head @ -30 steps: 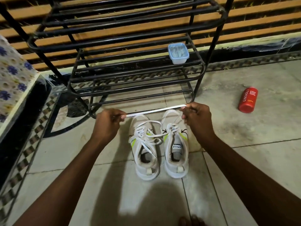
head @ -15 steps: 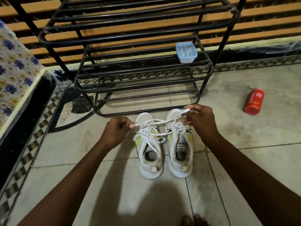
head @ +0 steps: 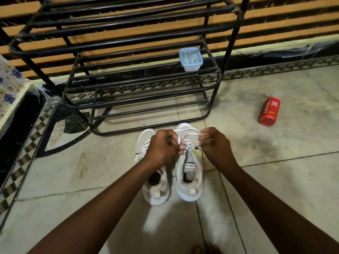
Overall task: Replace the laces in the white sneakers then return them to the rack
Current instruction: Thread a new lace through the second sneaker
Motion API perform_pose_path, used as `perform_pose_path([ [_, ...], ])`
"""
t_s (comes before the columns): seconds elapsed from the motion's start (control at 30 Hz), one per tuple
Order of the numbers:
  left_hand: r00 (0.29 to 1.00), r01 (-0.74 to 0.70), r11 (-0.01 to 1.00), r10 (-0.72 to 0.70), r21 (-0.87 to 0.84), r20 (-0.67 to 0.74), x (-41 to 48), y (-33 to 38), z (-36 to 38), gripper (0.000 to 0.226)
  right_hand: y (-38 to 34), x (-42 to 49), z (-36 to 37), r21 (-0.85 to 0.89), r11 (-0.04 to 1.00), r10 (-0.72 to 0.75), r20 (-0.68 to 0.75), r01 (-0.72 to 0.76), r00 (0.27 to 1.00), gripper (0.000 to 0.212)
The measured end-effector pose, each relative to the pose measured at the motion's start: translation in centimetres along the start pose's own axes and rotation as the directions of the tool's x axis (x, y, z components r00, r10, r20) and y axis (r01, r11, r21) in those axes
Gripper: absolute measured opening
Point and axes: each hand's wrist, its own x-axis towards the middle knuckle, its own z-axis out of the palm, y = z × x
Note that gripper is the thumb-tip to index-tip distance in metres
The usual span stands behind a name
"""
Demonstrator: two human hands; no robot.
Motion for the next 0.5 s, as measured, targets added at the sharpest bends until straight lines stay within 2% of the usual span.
perform_pose_path([
  [0.1,1.0,-0.006,0.997,0.008,0.076,-0.023,0.7,-0.6,0.9,0.021,0.5,-1.1,-0.1,-0.048,0.999,-0.009,0.083,0.013,0.996,0.022],
  [0.2,0.999,0.015,0.993,-0.009,0.117,-0.051,1.4,-1.3,1.3,0.027,1.2,-2.8,0.3,-0.039,0.982,-0.176,0.161,0.184,0.971,0.029],
  [0.3,0.995,0.022,0.978,-0.001,0.209,-0.1,1.7,-2.0,1.6,0.026,1.5,-3.4,0.8,-0.09,0.942,-0.312,0.122,0.324,0.942,0.039],
  [0.4,0.99,0.009,0.961,0.029,0.276,-0.135,1.5,-2.4,2.1,0.023,1.1,-3.2,1.5,-0.099,0.945,-0.307,0.057,0.312,0.95,0.034],
  [0.5,0.987,-0.009,0.955,0.057,0.296,-0.153,1.3,-2.5,2.3,0.022,1.4,-3.1,1.9,-0.066,0.957,-0.28,0.058,0.283,0.958,0.028],
])
